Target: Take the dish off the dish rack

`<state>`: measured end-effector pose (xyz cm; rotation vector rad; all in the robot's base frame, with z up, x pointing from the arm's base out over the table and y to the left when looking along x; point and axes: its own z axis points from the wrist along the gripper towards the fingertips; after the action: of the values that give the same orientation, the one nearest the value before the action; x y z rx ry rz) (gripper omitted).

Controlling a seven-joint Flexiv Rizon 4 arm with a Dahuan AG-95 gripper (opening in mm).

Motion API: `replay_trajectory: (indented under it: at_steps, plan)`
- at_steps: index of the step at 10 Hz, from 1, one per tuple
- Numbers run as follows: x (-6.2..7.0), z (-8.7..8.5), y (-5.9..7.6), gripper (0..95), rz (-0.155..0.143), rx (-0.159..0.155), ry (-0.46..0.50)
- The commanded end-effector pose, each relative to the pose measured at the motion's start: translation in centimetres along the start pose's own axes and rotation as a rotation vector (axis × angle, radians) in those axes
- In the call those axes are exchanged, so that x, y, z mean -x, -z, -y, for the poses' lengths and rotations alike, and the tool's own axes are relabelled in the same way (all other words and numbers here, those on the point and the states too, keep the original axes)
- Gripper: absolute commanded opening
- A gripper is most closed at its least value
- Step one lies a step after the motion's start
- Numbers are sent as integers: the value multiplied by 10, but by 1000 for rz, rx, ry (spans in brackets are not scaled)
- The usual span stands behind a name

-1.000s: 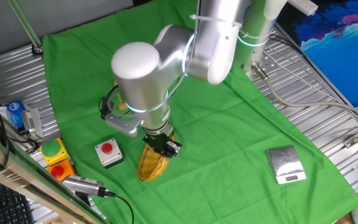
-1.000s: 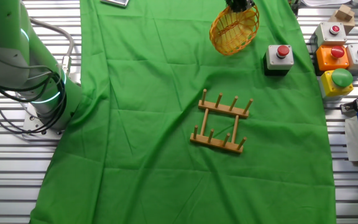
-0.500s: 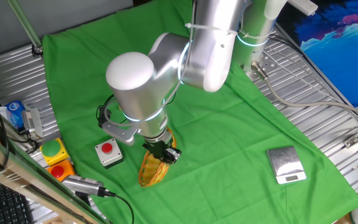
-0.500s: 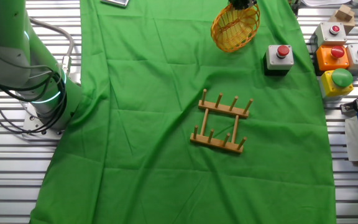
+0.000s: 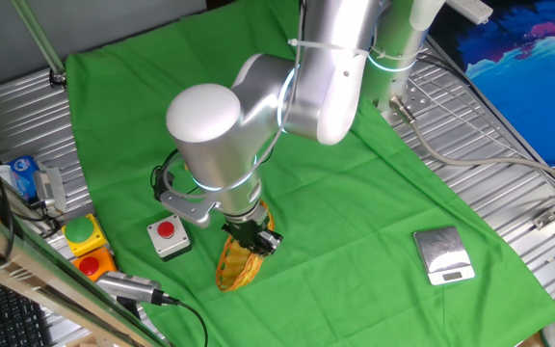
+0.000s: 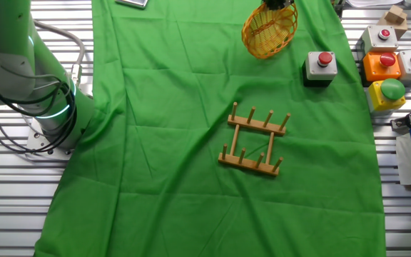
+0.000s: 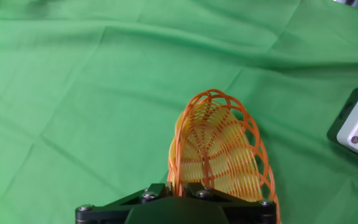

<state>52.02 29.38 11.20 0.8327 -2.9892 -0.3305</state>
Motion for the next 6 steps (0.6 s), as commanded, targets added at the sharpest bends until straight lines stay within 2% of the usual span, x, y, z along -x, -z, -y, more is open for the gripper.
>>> replay_trajectory:
  at_steps: [1,6]
  plan:
    - [-2,-1,-1,0,-1,1,-3]
    - [-5,-1,-5,0,3,1,4]
